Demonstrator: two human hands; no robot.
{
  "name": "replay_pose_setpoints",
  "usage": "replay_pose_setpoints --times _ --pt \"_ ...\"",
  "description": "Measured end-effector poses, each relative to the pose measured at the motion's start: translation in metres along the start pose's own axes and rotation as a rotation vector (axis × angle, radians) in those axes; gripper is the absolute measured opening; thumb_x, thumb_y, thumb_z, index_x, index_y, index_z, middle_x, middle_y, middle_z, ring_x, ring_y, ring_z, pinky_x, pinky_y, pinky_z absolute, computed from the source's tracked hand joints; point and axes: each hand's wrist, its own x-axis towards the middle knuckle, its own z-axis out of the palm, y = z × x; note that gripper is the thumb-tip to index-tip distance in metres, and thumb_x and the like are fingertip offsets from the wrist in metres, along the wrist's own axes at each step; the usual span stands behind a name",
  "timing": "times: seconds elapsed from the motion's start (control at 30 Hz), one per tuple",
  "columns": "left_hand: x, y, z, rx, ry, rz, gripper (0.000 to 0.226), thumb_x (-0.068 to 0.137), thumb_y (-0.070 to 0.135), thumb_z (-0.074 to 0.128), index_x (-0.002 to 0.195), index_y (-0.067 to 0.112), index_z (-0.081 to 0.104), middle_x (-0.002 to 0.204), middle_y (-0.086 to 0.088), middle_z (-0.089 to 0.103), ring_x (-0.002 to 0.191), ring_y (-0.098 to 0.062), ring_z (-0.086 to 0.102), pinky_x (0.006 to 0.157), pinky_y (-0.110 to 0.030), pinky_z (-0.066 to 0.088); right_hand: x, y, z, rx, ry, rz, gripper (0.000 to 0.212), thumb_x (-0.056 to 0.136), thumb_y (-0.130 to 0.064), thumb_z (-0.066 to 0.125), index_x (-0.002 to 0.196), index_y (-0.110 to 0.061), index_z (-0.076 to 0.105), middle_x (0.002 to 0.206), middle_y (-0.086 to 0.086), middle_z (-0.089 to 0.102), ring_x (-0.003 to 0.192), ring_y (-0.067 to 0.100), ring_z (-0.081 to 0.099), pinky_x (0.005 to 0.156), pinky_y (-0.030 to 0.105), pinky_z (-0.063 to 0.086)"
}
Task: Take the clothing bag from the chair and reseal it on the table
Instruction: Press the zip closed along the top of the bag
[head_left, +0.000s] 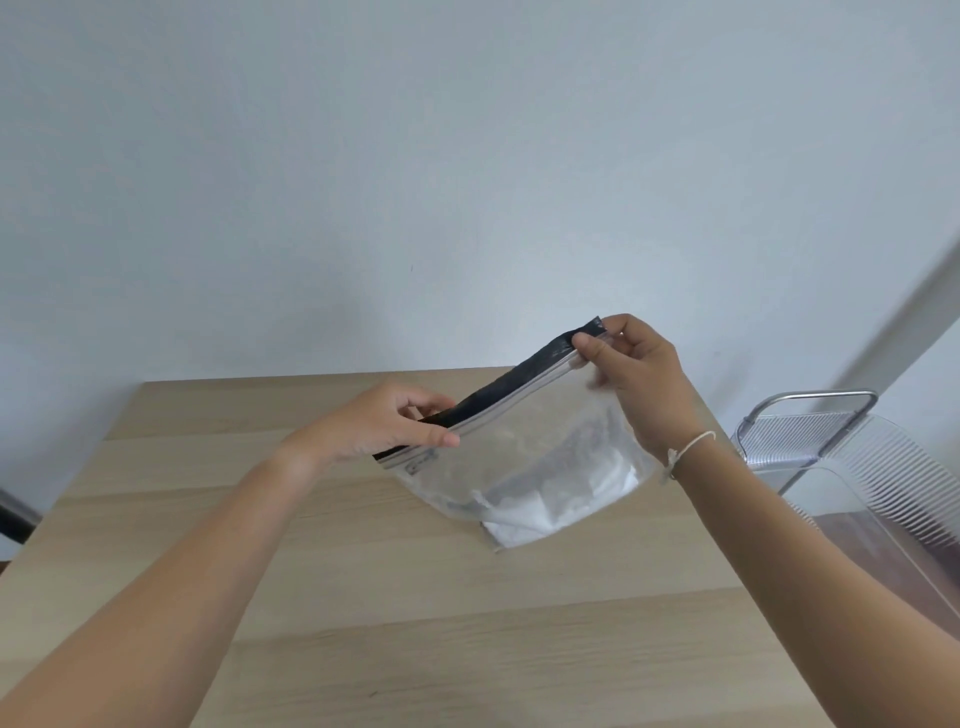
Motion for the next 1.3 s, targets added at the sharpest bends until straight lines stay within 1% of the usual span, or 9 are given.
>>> replay_pose_setpoints --times 0.1,0.2,0.3,0.43,0.53,0.7,1.1,1.23,1.3 --pt "0.004 0.001 0.005 0.013 0.094 0.022 0.020 0.076 0.024 0.073 0.059 0.035 0.069 0.055 0.005 0.050 0.055 -0.006 0.045 0.050 -0.008 0.034 0.001 -0.002 0.000 -0.024 -0.064 0.004 0.009 0.082 -0.019 0.066 0.083 -0.020 0.058 0.061 -0.007 0.068 0.056 0.002 0.057 0.050 0.014 0.045" --pt "0.002 -0.001 0.002 -0.074 0.149 0.013 0.009 0.078 0.017 0.071 0.076 0.025 0.074 0.061 -0.004 0.053 0.056 -0.008 0.047 0.053 -0.011 0.043 0.002 0.006 -0.010 -0.206 -0.243 0.087 0.025 0.079 -0.033 0.066 0.100 -0.020 0.060 0.087 -0.001 0.073 0.074 0.001 0.065 0.068 0.011 0.050" --pt "-0.001 -0.007 -0.005 -0.104 0.163 -0.018 0.010 0.079 0.017 0.070 0.086 0.023 0.075 0.064 0.010 0.069 0.057 -0.001 0.058 0.058 -0.013 0.048 -0.003 0.025 -0.020 -0.305 -0.355 0.206 0.017 0.084 -0.014 0.063 0.100 -0.011 0.065 0.087 0.004 0.074 0.075 0.003 0.068 0.071 0.014 0.052" --pt "-0.003 -0.014 -0.017 -0.099 0.191 -0.089 0.008 0.080 0.013 0.069 0.082 0.020 0.072 0.067 0.009 0.073 0.058 -0.004 0.065 0.059 -0.015 0.054 -0.006 0.036 -0.025 -0.328 -0.338 0.235 0.015 0.086 -0.006 0.059 0.096 0.000 0.069 0.064 -0.005 0.073 0.050 0.005 0.060 0.052 0.012 0.047" --pt "-0.005 -0.015 -0.023 -0.098 0.171 -0.108 0.007 0.080 0.014 0.070 0.084 0.019 0.072 0.069 0.006 0.073 0.060 -0.007 0.065 0.058 -0.017 0.055 -0.006 0.029 -0.020 -0.300 -0.339 0.210 0.013 0.086 -0.008 0.059 0.085 -0.012 0.071 0.062 -0.006 0.071 0.048 0.006 0.058 0.051 0.014 0.047" --pt "-0.004 0.001 -0.023 -0.089 -0.046 -0.091 0.035 0.072 0.032 0.075 0.107 0.033 0.068 0.100 0.002 0.073 0.083 -0.013 0.070 0.075 -0.025 0.055 -0.006 0.019 -0.009 -0.298 -0.418 0.178 0.014 0.086 -0.011 0.059 0.083 -0.018 0.071 0.066 -0.006 0.070 0.053 0.006 0.056 0.056 0.014 0.048" --pt "0.017 0.031 -0.009 -0.081 0.136 0.014 0.003 0.073 0.031 0.074 0.076 0.031 0.075 0.078 0.008 0.075 0.063 -0.008 0.068 0.060 -0.021 0.056 -0.011 0.018 -0.007 -0.316 -0.425 0.174 0.016 0.087 -0.014 0.058 0.089 -0.024 0.071 0.078 -0.004 0.074 0.069 -0.004 0.061 0.066 0.009 0.045" --pt "0.016 0.037 -0.002 -0.073 0.070 0.014 0.013 0.068 0.036 0.075 0.081 0.033 0.074 0.078 0.007 0.075 0.066 -0.010 0.068 0.061 -0.022 0.056 -0.014 0.011 0.006 -0.234 -0.387 0.100 0.014 0.084 -0.020 0.063 0.095 -0.027 0.068 0.090 0.002 0.073 0.079 0.003 0.064 0.075 0.014 0.051" --pt "0.016 0.041 0.002 -0.059 0.034 0.019 0.020 0.067 0.041 0.074 0.086 0.034 0.074 0.080 0.006 0.075 0.067 -0.010 0.069 0.064 -0.023 0.056 -0.013 0.004 0.014 -0.143 -0.323 0.059 0.010 0.085 -0.017 0.062 0.087 -0.023 0.069 0.079 -0.004 0.073 0.073 0.005 0.064 0.071 0.016 0.053"
